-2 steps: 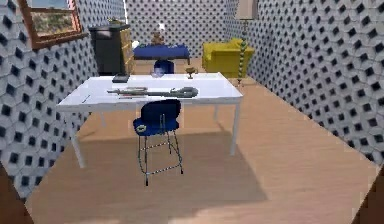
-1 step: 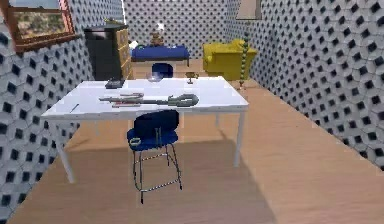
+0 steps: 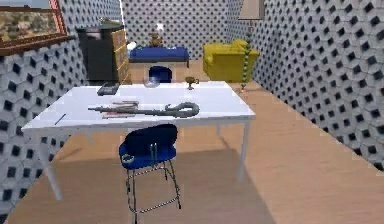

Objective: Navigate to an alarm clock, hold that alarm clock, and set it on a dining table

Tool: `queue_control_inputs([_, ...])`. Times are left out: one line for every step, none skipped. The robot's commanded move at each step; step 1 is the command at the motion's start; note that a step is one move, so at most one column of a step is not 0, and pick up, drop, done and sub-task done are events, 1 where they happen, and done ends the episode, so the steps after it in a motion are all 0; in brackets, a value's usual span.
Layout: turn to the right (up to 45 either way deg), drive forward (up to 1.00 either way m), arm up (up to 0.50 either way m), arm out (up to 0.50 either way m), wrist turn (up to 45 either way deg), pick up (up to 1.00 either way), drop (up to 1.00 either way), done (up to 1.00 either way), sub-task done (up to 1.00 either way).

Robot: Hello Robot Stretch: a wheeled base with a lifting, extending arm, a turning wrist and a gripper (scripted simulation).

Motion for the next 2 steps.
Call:
queue_control_inputs([39.0, 0.0, 0.0, 0.0, 0.0, 0.0, 0.0, 0.0, 0.0])
queue_control_inputs([0.0, 1.0, 0.0, 0.0, 0.0, 0.0, 0.0, 0.0, 0.0])
